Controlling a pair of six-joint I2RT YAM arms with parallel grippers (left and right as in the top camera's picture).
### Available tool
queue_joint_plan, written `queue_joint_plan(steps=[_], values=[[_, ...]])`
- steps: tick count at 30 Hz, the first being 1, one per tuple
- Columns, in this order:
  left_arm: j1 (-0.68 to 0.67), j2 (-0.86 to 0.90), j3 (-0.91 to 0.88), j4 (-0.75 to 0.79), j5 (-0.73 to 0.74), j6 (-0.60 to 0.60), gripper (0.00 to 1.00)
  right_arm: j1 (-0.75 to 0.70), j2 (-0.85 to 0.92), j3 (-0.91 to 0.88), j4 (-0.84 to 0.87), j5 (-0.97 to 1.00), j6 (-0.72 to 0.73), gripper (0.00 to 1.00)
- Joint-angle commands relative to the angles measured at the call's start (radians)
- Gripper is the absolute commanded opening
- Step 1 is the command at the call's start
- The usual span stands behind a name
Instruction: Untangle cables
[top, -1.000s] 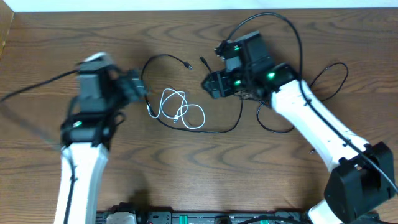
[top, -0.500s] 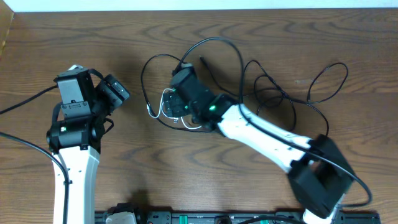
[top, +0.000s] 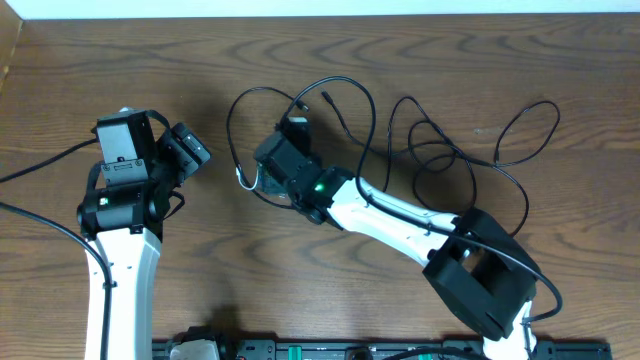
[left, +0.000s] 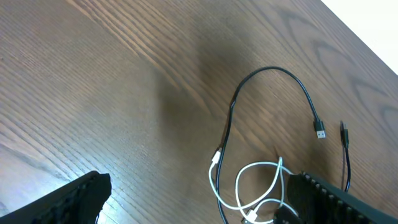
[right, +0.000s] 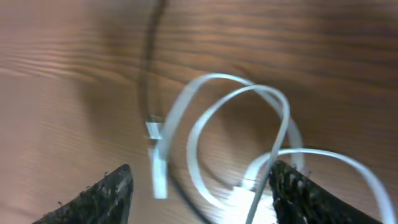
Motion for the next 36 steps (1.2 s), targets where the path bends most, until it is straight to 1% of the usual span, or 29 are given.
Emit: queue_joint_plan(steps=[1, 3, 10, 13, 15, 17, 18, 20, 21, 23, 24, 25, 27, 29, 32, 36], values=[[0.005, 0.005, 0.009, -0.001, -0.003, -0.014, 0.96, 0.037, 0.009, 0.005, 0.023, -0.027, 0.145, 0.7], [0.005, 0.005, 0.009, 0.0, -0.003, -0.014, 0.96, 0.044, 0.014, 0.005, 0.023, -0.024, 0.205, 0.71], [0.005, 0.005, 0.009, -0.005, -0.003, -0.014, 0.96, 0.047, 0.082, 0.005, 0.031, 0.002, 0.319, 0.69], [0.005, 0.005, 0.009, -0.011, -0.003, -0.014, 0.96, 0.042, 0.115, 0.005, 0.057, 0.004, 0.346, 0.62], [0.005, 0.005, 0.009, -0.016, -0.003, -0.014, 0.96, 0.04, 0.128, 0.005, 0.06, 0.018, 0.367, 0.6], [0.005, 0.005, 0.009, -0.021, -0.002, -0.014, 0.96, 0.039, 0.138, 0.005, 0.072, 0.037, 0.374, 0.51], [0.005, 0.005, 0.009, -0.023, -0.002, -0.014, 0.96, 0.039, 0.14, 0.005, 0.084, 0.043, 0.374, 0.44], [0.005, 0.005, 0.009, -0.026, -0.002, -0.014, 0.96, 0.035, 0.142, 0.005, 0.112, 0.055, 0.374, 0.33], [0.005, 0.005, 0.009, -0.027, -0.002, -0.014, 0.96, 0.031, 0.142, 0.005, 0.129, 0.058, 0.374, 0.26], [0.005, 0.005, 0.009, -0.026, -0.002, -0.014, 0.96, 0.022, 0.142, 0.005, 0.154, 0.056, 0.373, 0.06], [0.005, 0.005, 0.009, -0.026, -0.002, -0.014, 0.96, 0.016, 0.141, 0.005, 0.157, 0.056, 0.373, 0.01], [0.005, 0.005, 0.009, -0.026, -0.002, -0.014, 0.96, 0.005, 0.141, 0.005, 0.154, 0.051, 0.367, 0.01], [0.005, 0.005, 0.009, -0.026, -0.002, -0.014, 0.96, -0.011, 0.138, 0.005, 0.152, 0.039, 0.319, 0.01], [0.005, 0.005, 0.009, -0.026, -0.002, -0.014, 0.96, -0.033, 0.129, 0.005, 0.14, 0.026, 0.241, 0.01], [0.005, 0.005, 0.009, -0.026, -0.003, -0.014, 0.96, -0.077, 0.087, 0.005, 0.099, 0.01, 0.071, 0.01], [0.005, 0.005, 0.009, -0.026, -0.003, -0.014, 0.96, -0.14, 0.004, 0.007, 0.015, -0.058, -0.158, 0.01]])
